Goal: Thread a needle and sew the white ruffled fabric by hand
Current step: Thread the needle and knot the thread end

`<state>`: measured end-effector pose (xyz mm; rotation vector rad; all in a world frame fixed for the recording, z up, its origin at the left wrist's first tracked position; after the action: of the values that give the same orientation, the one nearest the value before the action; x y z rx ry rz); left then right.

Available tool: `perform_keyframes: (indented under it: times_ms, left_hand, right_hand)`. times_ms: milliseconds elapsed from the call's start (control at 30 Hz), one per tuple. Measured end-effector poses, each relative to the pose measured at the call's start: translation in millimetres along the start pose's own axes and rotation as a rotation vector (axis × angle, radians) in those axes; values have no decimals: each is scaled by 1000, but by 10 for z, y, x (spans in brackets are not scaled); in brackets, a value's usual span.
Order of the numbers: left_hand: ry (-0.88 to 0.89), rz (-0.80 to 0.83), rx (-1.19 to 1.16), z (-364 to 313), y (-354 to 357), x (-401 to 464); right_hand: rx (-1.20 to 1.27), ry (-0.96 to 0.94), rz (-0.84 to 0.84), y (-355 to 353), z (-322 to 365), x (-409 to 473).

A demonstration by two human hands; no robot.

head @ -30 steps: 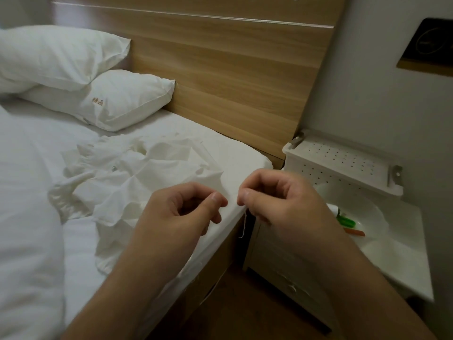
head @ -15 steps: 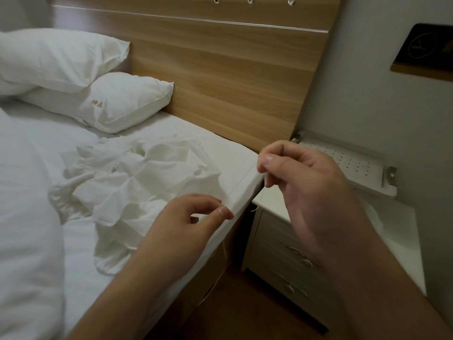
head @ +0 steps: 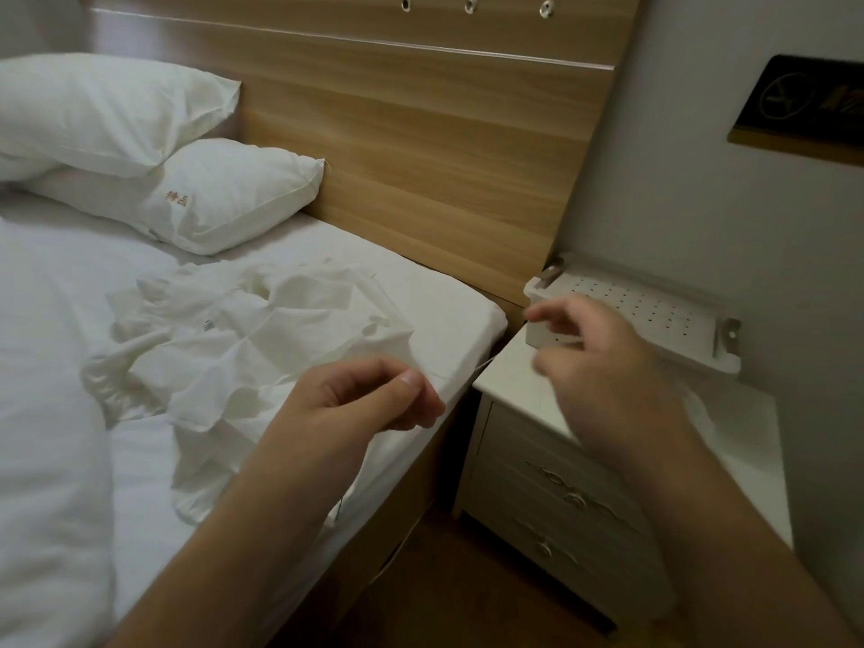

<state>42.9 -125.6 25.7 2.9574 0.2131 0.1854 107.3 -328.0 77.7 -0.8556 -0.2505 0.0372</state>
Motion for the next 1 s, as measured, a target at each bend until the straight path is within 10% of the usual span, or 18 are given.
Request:
perform_keyframes:
  times_ms: [200,600,1000]
  left_hand:
    - [-42,81,-67,-3,56,-4]
    - [-78,107,-27,3,69,34]
    - [-128,108,-64,101,78,31]
  right_hand:
    - [267,-315,518,421,315,-251]
    - [55,-301,452,420,218,-138]
    - [409,-221,329,257,130,-65]
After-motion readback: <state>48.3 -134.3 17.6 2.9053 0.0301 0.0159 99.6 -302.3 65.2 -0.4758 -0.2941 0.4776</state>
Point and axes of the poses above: each hand's wrist, its own x-axis towards the middle knuckle, its own y-axis out of the palm, z = x × y, the point moved 5 cm from there along x, towards the middle knuckle, and after that the axes turned 11 degrees about -x, right-handed, at the moved point
